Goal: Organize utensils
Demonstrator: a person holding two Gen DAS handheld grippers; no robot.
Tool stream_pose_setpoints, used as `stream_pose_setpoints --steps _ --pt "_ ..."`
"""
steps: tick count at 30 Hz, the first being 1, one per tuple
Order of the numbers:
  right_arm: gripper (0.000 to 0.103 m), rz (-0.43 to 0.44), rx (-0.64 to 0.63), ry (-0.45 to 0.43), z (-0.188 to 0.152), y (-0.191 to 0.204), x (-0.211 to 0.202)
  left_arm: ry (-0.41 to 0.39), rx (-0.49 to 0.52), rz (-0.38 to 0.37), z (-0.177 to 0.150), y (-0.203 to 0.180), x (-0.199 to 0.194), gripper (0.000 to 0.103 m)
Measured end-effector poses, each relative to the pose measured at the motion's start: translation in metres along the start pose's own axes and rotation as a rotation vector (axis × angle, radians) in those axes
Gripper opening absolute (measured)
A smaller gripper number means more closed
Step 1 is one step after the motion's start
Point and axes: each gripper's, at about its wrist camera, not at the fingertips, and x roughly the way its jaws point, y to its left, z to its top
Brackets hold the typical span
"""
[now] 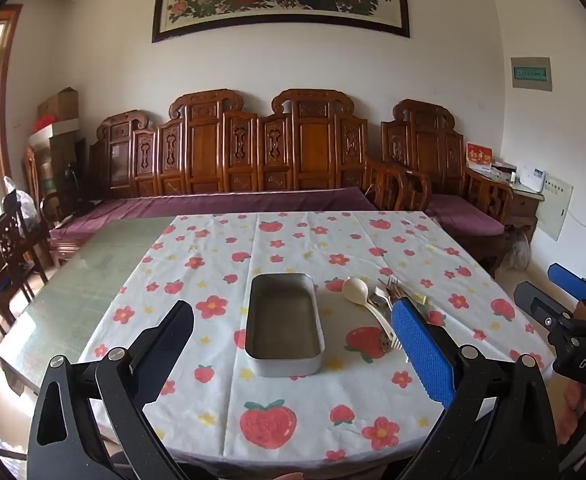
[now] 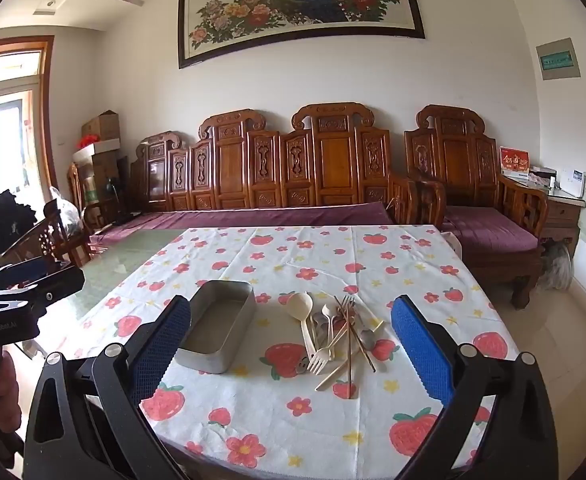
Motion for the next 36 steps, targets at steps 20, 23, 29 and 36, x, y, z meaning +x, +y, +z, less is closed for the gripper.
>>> stream_pose_setpoints --steps 20,23,29,36 --pt "0.100 0.000 0.000 -0.016 0.001 0.000 -0.003 -0.029 -0.004 -0.016 0.010 -0.003 -0.013 0.096" --pt "0.100 0.001 0.001 -0.016 0.001 -0.001 -0.003 -0.035 -0.005 -0.019 0.011 -0.004 -0.014 0.096" --pt "0.100 0.002 0.001 -0.018 0.006 -0.004 -0.004 -0.040 -0.004 -0.019 0.009 -0.004 -0.016 0.096" --pt "0.100 0.002 0.001 -0.020 0.007 -0.005 -0.005 -0.042 -0.005 -0.019 0.010 -0.004 -0.016 0.096"
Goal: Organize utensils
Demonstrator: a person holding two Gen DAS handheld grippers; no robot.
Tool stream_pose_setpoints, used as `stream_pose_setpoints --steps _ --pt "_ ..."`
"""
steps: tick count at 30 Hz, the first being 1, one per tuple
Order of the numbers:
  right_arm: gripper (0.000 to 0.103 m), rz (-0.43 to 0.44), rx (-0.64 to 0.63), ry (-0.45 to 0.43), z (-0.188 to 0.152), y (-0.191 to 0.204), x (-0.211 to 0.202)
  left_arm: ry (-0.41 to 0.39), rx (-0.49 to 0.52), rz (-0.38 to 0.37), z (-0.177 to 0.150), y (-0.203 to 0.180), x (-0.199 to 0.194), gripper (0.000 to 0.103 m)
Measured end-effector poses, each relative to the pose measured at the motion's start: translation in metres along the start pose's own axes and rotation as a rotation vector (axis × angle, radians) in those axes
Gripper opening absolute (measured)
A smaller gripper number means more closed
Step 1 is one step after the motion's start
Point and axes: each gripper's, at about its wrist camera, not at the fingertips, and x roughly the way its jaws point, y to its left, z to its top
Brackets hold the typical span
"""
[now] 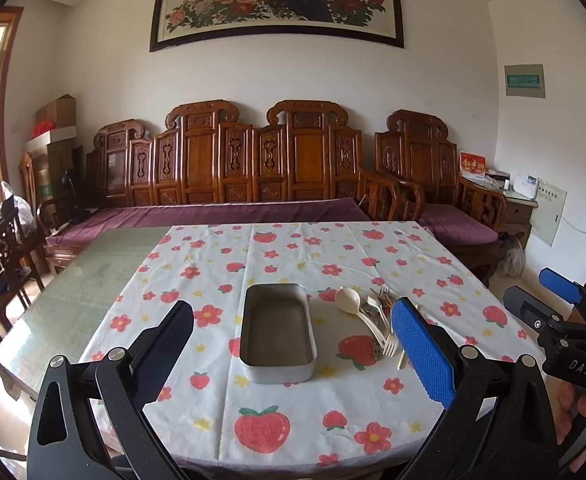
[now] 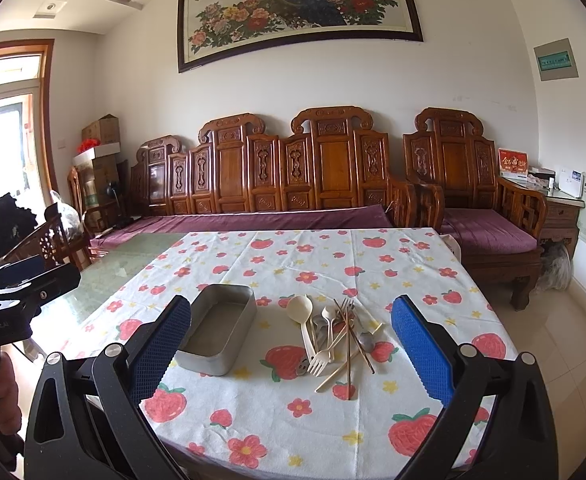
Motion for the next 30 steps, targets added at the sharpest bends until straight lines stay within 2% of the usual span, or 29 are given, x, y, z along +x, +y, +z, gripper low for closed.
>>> stream_pose_setpoints --steps 30 --pt "0.100 -0.007 0.001 0.001 0.0002 0.0027 -0.0028 0.000 0.003 0.001 -0.0030 -0.0006 0.0010 0.096"
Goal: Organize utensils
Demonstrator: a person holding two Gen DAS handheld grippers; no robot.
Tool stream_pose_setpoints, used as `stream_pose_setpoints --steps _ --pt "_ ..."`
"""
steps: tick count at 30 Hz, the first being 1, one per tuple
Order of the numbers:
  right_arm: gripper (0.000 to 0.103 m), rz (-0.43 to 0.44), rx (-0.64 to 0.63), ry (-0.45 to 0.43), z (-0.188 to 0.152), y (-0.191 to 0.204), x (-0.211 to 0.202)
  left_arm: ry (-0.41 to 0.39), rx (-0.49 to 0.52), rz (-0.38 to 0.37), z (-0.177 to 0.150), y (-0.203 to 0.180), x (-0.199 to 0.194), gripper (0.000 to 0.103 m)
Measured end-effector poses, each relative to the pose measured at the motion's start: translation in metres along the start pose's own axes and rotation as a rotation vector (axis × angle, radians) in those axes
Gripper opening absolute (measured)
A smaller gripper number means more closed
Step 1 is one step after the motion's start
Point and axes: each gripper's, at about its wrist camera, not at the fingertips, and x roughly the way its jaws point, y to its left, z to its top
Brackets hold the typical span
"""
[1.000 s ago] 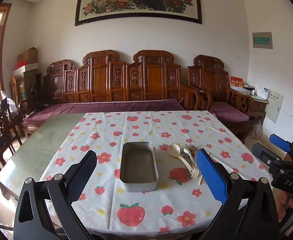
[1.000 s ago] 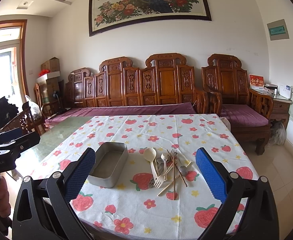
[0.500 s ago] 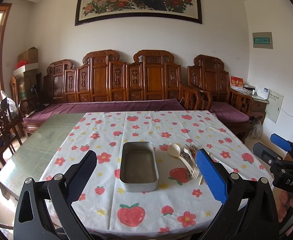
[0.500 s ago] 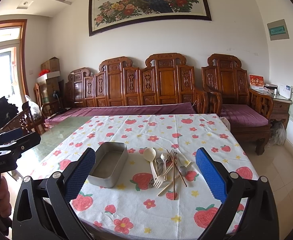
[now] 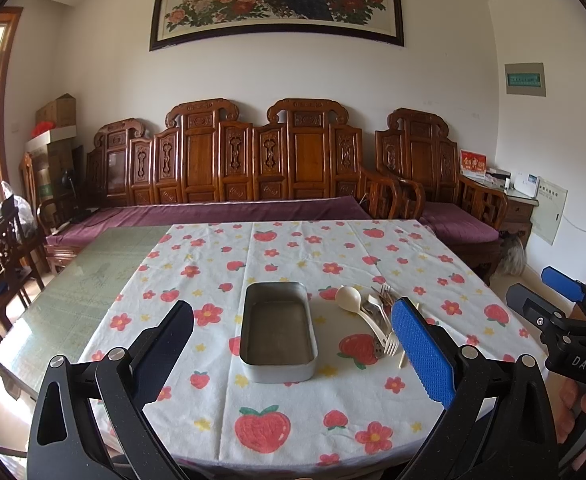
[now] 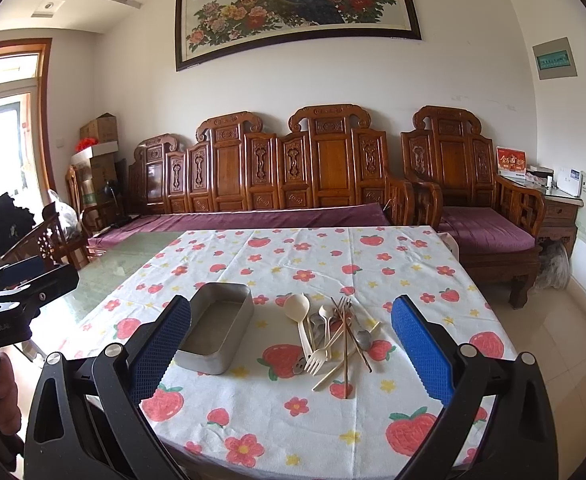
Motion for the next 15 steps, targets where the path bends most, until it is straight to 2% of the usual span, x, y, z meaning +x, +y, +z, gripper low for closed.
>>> stream_pose_setpoints --steps 15 --pt "0.100 0.003 0.000 -0.001 0.0005 0.0012 -0.0004 0.001 0.002 -0.003 -0.0013 0.0000 -0.0001 0.096"
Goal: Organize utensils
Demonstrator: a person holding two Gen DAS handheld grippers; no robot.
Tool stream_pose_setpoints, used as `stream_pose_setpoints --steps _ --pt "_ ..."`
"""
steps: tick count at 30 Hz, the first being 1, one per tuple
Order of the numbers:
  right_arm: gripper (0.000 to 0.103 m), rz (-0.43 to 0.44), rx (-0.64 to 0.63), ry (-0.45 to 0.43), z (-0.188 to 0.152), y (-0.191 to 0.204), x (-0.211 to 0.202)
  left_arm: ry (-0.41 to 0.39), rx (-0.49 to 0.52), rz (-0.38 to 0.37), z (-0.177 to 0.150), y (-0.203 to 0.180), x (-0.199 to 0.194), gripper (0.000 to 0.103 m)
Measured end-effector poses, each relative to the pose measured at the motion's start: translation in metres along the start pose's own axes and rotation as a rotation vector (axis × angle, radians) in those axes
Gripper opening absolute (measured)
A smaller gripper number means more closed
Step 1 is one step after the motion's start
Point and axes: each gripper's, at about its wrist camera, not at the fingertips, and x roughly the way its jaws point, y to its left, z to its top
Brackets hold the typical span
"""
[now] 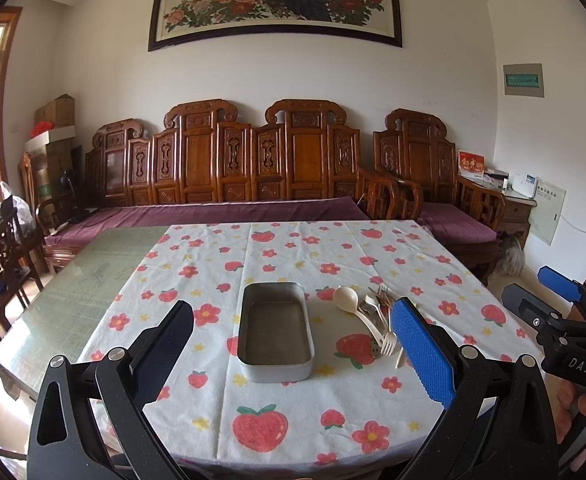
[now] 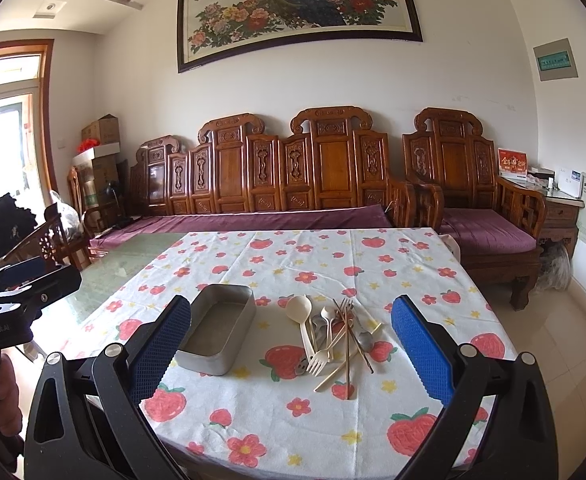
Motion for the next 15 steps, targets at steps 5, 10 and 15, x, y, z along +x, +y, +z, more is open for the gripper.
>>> stream_pose_setpoints --steps 5,10,15 --pt "0.100 -0.001 0.000 0.011 -0.002 0.002 0.002 0.009 0.007 0.002 -0.004 -0.003 0.002 0.096" --pt "0.100 -0.009 0.000 0.032 -0.010 -0.004 0.010 0.040 0.012 0.004 -0.010 -0.003 0.014 0.096" --pt "0.100 -0.022 0.014 0.060 -0.019 -0.016 0.026 0.099 0.007 -0.002 -0.022 -0.001 0.040 0.096"
